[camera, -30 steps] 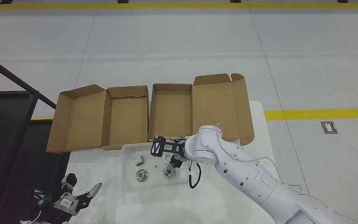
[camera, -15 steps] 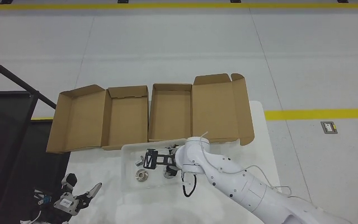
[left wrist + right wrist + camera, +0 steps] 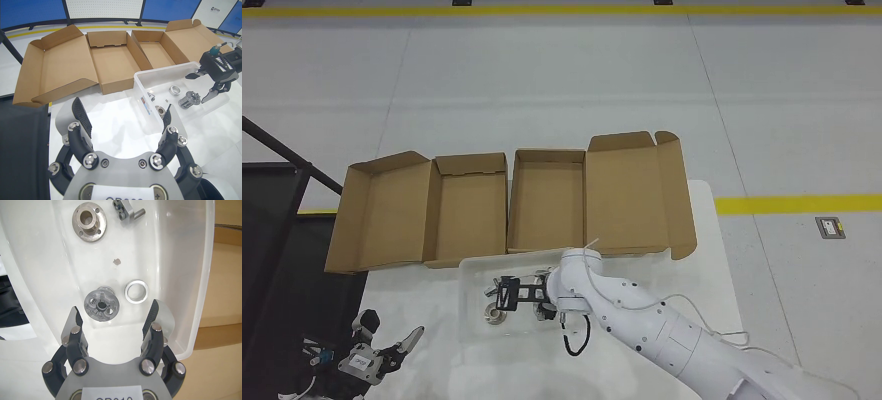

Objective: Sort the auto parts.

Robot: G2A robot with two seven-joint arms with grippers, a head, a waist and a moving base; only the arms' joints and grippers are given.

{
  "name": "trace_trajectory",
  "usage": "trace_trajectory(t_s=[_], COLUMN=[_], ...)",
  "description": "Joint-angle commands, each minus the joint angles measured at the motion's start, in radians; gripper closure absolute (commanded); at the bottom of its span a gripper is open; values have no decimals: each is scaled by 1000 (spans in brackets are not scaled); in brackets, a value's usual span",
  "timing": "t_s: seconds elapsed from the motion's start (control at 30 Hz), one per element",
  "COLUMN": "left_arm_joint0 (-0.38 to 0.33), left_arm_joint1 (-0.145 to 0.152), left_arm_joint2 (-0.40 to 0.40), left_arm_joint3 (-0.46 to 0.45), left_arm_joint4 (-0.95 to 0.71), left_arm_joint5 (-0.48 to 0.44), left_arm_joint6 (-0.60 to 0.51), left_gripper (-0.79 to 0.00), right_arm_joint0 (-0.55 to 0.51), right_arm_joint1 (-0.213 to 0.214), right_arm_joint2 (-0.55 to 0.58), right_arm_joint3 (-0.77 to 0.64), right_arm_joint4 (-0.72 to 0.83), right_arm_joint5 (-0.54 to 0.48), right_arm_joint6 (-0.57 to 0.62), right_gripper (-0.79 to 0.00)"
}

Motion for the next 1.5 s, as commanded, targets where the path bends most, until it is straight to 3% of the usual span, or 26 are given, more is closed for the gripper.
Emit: trace_trajectory(t_s=[0.0,0.2,0.3,0.33,0.5,0.67,0.83,0.9,0.93,0.97,1.0,1.03,1.07,1.1,1.3,1.47], left_arm_joint0=[0,0,0,0,0,0,0,0,0,0,0,0,0,0,0,0], left_arm_joint1=[0,0,0,0,0,0,0,0,0,0,0,0,0,0,0,0], left_arm_joint2=[0,0,0,0,0,0,0,0,0,0,0,0,0,0,0,0], left_arm_joint3=[0,0,0,0,0,0,0,0,0,0,0,0,0,0,0,0], left_arm_joint4=[0,0,0,0,0,0,0,0,0,0,0,0,0,0,0,0], left_arm_joint5=[0,0,0,0,0,0,0,0,0,0,0,0,0,0,0,0], left_arm_joint6=[0,0,0,0,0,0,0,0,0,0,0,0,0,0,0,0], left_gripper=[-785,-785,-785,-785,-785,-785,-785,-785,-785,-785,-785,-785,-785,-785,-785,-785], right_arm_joint0=[3,12,13,14,17,23,28,30,32,32,34,35,35,37,41,30], right_arm_joint1=[-10,-41,-54,-59,-78,-94,-112,-119,-122,-124,-127,-129,-132,-134,-139,-108], right_arm_joint2=[-6,-24,-32,-34,-38,-33,-36,-37,-36,-36,-35,-35,-34,-33,-22,24], right_arm_joint3=[17,67,89,96,132,172,204,218,224,228,234,240,245,249,215,40], right_arm_joint4=[-3,-3,-6,-8,-7,9,9,8,9,9,7,6,6,5,-14,-38], right_arm_joint5=[10,5,6,8,0,-22,-30,-33,-35,-35,-37,-37,-38,-38,-41,-46], right_arm_joint6=[9,29,35,37,43,38,40,37,36,34,31,30,29,26,29,89], right_gripper=[-711,-643,-533,-557,-533,-650,-659,-489,-443,-339,-292,-200,-49,0,0,0])
